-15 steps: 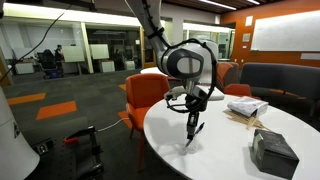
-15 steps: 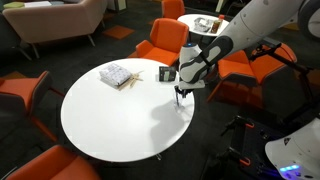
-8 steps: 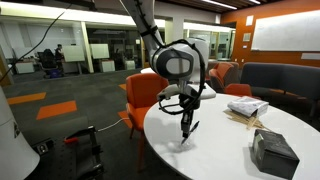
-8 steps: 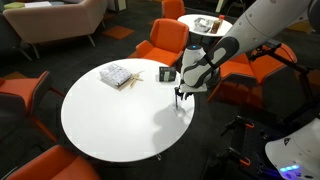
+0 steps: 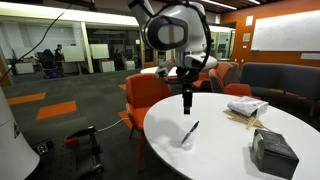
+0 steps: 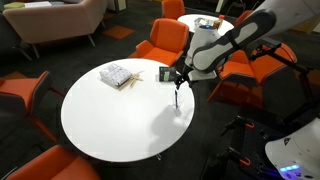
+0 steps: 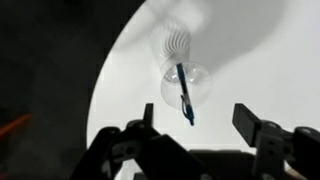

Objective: Move the cup slightly to the bottom on the table

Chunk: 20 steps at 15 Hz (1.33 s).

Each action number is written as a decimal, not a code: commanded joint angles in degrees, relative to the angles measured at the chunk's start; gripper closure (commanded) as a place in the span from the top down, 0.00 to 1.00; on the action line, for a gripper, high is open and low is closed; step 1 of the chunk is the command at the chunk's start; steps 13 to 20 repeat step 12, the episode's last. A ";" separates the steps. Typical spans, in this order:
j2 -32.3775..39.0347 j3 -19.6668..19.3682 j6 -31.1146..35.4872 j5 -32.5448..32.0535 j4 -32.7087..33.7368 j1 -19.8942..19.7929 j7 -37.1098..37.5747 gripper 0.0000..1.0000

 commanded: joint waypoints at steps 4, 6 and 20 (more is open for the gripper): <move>-19.60 2.58 -10.98 -9.05 -4.95 0.37 -1.48 1.00; -22.91 3.72 -14.28 -9.79 -4.91 -0.26 -1.11 1.00; -26.29 5.51 -19.22 -11.77 -5.24 -1.22 0.22 1.00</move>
